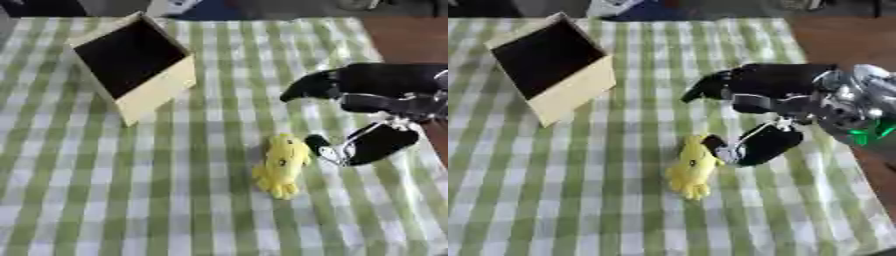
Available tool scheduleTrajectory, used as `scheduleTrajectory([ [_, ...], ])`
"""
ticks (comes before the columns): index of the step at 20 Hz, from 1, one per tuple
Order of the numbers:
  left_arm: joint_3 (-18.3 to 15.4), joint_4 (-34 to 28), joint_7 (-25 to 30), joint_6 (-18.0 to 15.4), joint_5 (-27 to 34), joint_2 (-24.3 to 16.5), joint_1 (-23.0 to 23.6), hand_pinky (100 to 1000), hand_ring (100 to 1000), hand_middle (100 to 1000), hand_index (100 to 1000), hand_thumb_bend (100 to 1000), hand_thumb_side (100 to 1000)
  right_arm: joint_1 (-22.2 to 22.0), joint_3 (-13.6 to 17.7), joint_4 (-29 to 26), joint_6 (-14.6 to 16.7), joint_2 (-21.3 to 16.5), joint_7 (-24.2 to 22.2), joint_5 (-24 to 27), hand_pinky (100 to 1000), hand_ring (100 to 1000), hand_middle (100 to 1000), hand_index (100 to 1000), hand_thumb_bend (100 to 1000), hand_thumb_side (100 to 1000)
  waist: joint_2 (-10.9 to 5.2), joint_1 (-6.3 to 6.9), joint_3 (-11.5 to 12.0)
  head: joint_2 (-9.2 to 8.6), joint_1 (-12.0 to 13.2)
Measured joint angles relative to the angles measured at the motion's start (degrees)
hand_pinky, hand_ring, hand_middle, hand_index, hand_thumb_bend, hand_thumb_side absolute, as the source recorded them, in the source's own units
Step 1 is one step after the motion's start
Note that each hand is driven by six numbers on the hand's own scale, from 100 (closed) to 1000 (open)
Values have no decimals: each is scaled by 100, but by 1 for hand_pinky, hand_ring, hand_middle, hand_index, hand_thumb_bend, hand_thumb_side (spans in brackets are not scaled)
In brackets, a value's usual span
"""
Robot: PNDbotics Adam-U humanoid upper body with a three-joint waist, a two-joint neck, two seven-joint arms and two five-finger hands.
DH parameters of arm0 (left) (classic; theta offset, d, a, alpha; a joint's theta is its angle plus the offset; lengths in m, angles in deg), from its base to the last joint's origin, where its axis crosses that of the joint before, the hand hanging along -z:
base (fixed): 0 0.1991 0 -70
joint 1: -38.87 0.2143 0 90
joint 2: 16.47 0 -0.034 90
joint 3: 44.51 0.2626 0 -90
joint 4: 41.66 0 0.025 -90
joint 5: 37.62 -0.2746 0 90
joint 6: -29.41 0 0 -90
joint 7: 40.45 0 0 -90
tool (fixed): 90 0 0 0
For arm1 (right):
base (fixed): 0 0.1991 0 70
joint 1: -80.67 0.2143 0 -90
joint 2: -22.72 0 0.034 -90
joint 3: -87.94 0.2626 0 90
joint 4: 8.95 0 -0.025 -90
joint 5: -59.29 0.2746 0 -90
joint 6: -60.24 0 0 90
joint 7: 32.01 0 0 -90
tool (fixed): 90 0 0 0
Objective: Pick up objects on the table and place them in the box.
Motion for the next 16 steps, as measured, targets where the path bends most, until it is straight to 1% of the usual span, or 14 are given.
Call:
scheduleTrajectory([
  [2,0,0,0,0,0,0,1,460,542,631,840,117,794,10,-6,0,-28,1,-109,-36,971,951,933,1000,100,315,0,0,-1,0,-2],
  [3,-1,0,0,0,1,0,1,460,542,631,841,116,794,12,-14,0,-48,2,-160,-57,972,954,934,1000,100,342,0,0,-1,0,-5],
  [4,-1,0,0,0,1,0,1,459,541,631,841,115,794,13,-22,0,-67,10,-209,-77,971,956,934,1000,100,389,0,1,-2,1,-9],
  [6,-1,0,0,0,2,0,2,459,541,630,841,111,796,19,-37,0,-123,40,-280,-140,970,960,935,1000,100,433,1,4,-2,1,-15],
  [8,-1,0,0,0,6,0,2,459,540,630,841,112,796,53,-63,0,-165,59,-325,-207,966,968,937,1000,100,515,5,12,-2,1,-17],
  [9,-1,0,0,1,9,0,2,459,540,630,841,111,797,62,-77,0,-170,75,-342,-255,967,970,938,1000,100,538,8,13,-3,2,-19],
  [11,-2,0,0,1,20,0,2,458,540,630,841,110,797,64,-116,0,-178,113,-373,-341,968,972,939,1000,100,571,22,14,-3,3,-24],
  [16,-2,0,0,1,32,0,3,458,540,630,842,107,797,65,-227,0,-243,207,-430,-431,973,968,933,1000,100,603,50,29,10,3,-48],
])
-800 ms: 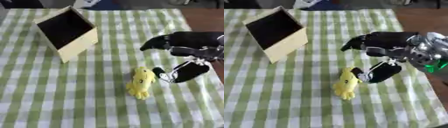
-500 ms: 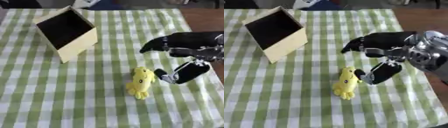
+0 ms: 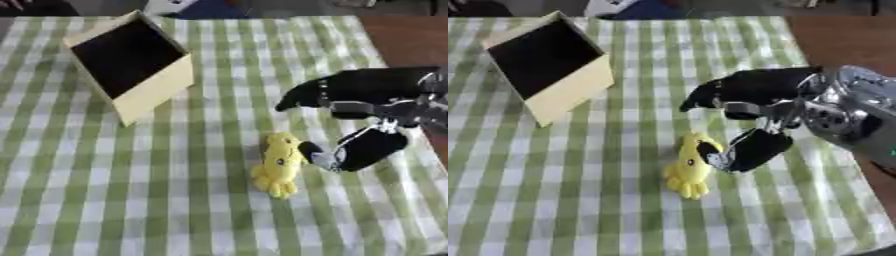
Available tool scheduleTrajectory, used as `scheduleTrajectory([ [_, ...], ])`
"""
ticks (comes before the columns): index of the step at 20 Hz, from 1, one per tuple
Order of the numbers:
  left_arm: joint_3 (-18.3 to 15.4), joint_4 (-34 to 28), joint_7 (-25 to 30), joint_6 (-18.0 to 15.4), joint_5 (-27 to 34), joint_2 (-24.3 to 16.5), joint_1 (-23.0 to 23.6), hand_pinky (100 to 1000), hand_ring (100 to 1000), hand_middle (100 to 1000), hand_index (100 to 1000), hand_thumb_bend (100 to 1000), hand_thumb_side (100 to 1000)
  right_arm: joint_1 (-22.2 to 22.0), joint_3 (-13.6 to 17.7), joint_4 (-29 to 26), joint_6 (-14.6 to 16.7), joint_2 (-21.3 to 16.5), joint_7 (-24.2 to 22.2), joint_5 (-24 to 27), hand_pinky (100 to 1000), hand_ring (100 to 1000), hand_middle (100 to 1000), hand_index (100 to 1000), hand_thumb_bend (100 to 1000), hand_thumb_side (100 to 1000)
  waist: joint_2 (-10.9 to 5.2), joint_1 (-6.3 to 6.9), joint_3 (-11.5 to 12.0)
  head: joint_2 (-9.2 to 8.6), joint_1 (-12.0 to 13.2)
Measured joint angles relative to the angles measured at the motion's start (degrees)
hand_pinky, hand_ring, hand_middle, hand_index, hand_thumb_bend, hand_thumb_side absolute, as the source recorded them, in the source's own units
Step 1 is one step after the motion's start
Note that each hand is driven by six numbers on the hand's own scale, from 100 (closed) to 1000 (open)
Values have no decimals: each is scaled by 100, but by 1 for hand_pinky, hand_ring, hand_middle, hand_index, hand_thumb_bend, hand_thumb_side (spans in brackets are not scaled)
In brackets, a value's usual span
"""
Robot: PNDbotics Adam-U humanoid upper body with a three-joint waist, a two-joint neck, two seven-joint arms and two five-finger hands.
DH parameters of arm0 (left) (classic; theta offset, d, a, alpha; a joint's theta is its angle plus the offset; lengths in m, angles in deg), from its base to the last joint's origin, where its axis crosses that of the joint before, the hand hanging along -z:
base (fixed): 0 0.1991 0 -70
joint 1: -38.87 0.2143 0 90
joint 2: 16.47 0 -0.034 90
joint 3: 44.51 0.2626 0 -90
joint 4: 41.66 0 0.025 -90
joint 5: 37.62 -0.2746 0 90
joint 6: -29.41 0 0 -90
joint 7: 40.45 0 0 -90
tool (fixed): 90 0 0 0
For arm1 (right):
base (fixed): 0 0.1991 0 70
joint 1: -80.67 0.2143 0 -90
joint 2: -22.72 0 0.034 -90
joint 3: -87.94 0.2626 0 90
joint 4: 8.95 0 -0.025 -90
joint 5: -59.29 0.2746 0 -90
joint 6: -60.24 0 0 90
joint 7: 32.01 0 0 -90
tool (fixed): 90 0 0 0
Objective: Pick up objects on the table and place them in the box.
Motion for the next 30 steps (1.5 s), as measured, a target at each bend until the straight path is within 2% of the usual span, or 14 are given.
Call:
scheduleTrajectory([
  [4,0,0,0,0,13,0,0,458,539,630,841,107,798,-1,-123,0,-138,55,-99,-45,979,972,935,1000,100,440,27,4,18,0,-28],
  [10,-1,0,1,1,26,0,0,458,538,629,841,101,797,11,-257,0,-194,86,-357,-249,978,967,932,1000,100,664,65,12,44,0,-46],
  [11,-1,0,2,1,34,1,-1,458,538,629,841,105,793,26,-266,0,-170,86,-394,-325,975,973,936,1000,100,737,66,11,45,0,-46],
  [13,-1,0,3,1,47,1,-2,459,538,629,841,104,793,43,-267,0,-101,86,-463,-528,972,976,938,1000,100,784,83,12,52,-1,-47],
  [22,-1,0,32,0,100,4,-15,459,536,627,840,100,801,77,-305,0,279,109,-719,-1449,967,990,953,1000,100,765,178,71,76,-8,-78],
  [24,-1,0,51,2,119,4,-26,459,536,627,841,100,801,92,-308,0,303,134,-791,-1536,969,986,949,1000,100,681,205,77,79,-11,-84],
  [25,-1,0,56,1,122,4,-34,459,536,626,841,100,801,92,-312,0,304,138,-826,-1554,971,982,944,1000,100,547,219,79,79,-13,-90],
  [27,-1,0,63,1,126,4,-50,459,536,624,841,100,801,92,-332,0,283,139,-888,-1557,972,978,941,1000,100,407,240,81,79,-16,-100],
  [30,-1,0,74,0,148,4,-53,459,536,623,841,100,804,92,-337,0,194,139,-954,-1523,974,967,936,1000,100,355,264,89,80,-25,-103],
])
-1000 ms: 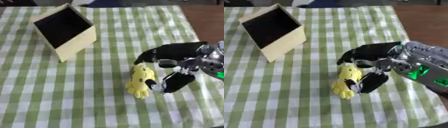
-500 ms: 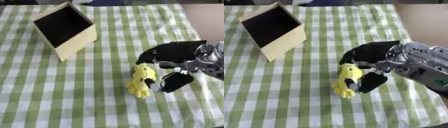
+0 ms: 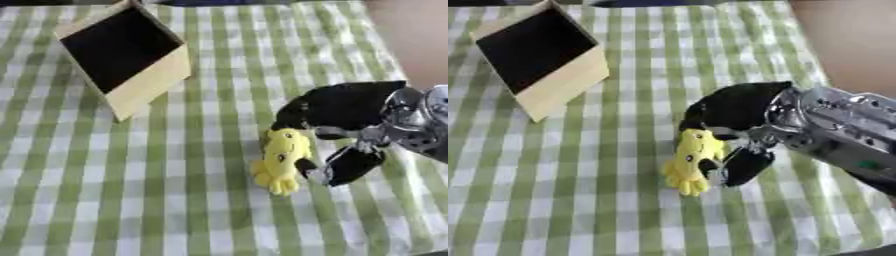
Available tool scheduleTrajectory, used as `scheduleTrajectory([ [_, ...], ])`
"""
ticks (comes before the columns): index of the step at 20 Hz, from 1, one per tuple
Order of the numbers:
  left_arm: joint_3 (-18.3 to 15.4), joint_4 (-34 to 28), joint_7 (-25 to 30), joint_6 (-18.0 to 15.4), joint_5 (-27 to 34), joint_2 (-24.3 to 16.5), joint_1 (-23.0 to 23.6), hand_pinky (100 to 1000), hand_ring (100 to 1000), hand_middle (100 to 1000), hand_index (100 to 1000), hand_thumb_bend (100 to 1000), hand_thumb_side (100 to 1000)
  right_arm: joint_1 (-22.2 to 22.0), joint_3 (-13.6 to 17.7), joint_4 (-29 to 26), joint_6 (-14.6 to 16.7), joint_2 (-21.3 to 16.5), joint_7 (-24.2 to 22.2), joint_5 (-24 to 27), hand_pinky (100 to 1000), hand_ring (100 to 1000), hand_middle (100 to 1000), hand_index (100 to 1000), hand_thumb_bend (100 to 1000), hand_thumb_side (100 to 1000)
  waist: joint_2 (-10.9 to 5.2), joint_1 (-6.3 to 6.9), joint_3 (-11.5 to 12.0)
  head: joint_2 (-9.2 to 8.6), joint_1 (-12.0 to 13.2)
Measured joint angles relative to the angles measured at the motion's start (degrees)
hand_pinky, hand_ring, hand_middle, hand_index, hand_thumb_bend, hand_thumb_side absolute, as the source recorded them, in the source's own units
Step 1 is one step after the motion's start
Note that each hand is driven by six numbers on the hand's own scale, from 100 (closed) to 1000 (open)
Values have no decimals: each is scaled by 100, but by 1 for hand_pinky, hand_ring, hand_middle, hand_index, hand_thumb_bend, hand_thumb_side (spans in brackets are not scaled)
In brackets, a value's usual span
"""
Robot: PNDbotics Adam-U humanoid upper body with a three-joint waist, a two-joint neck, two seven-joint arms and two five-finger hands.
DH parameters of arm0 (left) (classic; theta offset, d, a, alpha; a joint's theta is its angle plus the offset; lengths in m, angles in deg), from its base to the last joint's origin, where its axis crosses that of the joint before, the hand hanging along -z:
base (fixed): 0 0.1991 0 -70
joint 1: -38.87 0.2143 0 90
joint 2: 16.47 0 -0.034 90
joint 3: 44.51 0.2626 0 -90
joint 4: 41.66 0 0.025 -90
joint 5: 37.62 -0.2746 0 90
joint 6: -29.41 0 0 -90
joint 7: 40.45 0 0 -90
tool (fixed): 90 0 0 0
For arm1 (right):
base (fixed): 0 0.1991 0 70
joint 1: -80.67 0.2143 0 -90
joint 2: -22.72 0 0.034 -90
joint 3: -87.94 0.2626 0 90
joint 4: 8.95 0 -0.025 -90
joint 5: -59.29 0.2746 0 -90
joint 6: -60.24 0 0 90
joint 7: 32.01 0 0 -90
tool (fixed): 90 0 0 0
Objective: Pick up objects on the table and place them in the box.
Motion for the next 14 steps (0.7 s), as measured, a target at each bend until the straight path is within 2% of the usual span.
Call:
scheduleTrajectory([
  [7,-1,0,17,5,30,1,-1,460,536,622,839,100,805,-46,-2,0,-508,30,54,214,956,940,919,1000,100,314,40,37,3,-34,-24],
  [14,-4,0,22,9,73,4,-2,459,534,620,839,100,809,-46,-37,0,-880,127,202,298,954,944,921,1000,100,300,82,43,6,-43,-41],
])
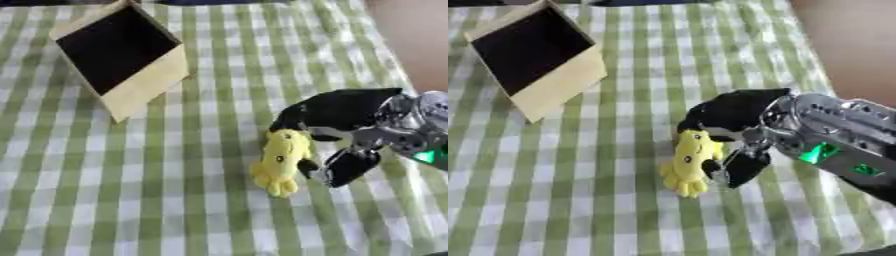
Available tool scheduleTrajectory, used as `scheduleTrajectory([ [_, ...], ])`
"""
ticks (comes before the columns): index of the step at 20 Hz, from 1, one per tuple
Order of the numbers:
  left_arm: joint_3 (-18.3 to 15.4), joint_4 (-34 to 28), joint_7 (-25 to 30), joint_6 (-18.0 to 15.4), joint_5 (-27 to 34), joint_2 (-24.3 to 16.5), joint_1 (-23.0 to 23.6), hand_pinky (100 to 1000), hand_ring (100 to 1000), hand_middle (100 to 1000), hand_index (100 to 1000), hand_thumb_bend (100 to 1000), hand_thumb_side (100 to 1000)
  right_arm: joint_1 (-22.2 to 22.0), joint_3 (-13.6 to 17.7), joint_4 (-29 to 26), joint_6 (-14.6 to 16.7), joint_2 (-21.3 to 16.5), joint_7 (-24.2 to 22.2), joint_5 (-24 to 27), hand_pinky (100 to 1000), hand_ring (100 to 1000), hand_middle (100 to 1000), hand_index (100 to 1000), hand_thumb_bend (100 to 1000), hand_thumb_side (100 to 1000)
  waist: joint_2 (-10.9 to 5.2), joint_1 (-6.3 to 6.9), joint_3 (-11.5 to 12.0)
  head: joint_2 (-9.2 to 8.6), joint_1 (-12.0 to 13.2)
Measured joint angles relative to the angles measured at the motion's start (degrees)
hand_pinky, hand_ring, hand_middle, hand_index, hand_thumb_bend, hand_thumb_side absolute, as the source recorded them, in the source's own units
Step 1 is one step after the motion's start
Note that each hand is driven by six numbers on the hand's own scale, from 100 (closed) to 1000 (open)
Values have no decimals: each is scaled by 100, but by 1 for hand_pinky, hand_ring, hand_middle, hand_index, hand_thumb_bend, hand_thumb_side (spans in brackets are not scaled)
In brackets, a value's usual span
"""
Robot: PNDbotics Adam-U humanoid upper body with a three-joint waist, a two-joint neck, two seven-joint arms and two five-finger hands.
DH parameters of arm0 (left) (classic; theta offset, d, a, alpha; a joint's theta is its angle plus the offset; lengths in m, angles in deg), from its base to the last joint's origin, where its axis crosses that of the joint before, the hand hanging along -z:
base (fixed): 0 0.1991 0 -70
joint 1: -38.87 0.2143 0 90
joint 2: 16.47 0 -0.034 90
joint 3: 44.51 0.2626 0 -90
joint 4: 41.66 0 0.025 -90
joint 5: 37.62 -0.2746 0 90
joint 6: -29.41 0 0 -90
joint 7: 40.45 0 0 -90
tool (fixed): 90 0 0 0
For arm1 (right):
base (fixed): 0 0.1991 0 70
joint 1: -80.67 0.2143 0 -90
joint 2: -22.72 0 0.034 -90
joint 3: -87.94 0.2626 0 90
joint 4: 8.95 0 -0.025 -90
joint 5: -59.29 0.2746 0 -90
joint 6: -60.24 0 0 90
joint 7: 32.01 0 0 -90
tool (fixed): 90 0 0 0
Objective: Pick up objects on the table and place them in the box.
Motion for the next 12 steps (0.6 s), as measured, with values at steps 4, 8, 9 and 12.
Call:
scheduleTrajectory([
  [4,-5,0,0,0,21,2,0,459,534,619,839,100,810,7,-66,65,-33,94,29,-46,953,946,920,1000,100,309,32,0,26,-42,-18],
  [8,-35,0,-2,-2,62,5,-1,459,533,617,838,100,812,19,-206,386,82,238,29,-98,953,949,921,1000,100,314,59,-1,43,-45,-32],
  [9,-35,0,-3,-3,73,6,-2,459,533,617,838,100,812,13,-235,489,130,277,39,-109,953,950,921,1000,100,315,69,-1,49,-46,-34],
  [12,-36,0,-5,-6,100,10,-4,459,533,617,839,100,813,-9,-300,787,283,388,105,-146,952,950,920,1000,100,322,72,-2,65,-47,-44],
])
